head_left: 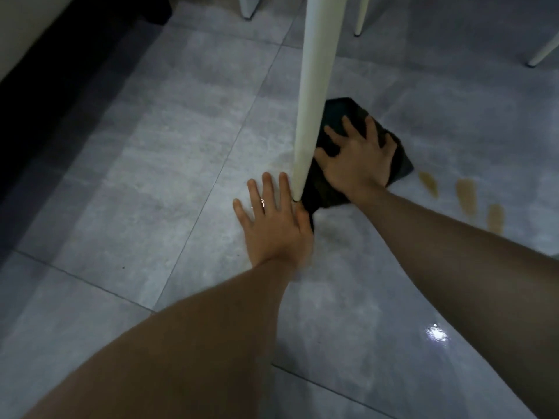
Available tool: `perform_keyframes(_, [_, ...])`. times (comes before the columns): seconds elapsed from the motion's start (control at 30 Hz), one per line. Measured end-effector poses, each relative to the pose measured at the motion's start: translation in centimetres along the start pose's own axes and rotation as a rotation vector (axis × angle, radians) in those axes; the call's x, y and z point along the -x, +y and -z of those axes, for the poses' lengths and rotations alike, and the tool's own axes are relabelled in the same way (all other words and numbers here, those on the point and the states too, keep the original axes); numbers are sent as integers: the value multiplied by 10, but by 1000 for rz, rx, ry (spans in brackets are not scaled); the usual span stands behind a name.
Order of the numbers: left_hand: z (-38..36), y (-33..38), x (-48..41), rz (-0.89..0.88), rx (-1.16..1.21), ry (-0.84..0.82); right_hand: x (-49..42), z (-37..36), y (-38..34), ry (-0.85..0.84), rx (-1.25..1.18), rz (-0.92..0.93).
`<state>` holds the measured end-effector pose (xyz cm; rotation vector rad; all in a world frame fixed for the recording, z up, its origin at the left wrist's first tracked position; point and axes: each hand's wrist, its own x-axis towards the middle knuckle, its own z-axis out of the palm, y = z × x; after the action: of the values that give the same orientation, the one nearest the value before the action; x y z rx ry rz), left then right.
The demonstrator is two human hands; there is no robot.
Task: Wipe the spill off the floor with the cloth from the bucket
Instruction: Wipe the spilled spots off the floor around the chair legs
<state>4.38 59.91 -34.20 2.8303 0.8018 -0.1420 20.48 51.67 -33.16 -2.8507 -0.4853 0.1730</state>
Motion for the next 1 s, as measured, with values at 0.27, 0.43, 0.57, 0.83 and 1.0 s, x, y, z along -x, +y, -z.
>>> perform_keyframes(0.27, [-1,10,-9,-7,24,7,20,5,26,75,4,93])
perform_keyframes(0.43, [-2,12,-12,-4,32,4,-22,6,5,34,51,47])
perform_keyframes(0.57, [-1,9,-11,-5,7,-6,6,1,12,59,35,117])
perform_keyframes(0.83, [1,11,-13,-4,18,-10,22,9,35,74,-2,-96])
perform_keyframes(1.0, [1,7,-13,-17,-42,-37,79,2,31,92,-26,28])
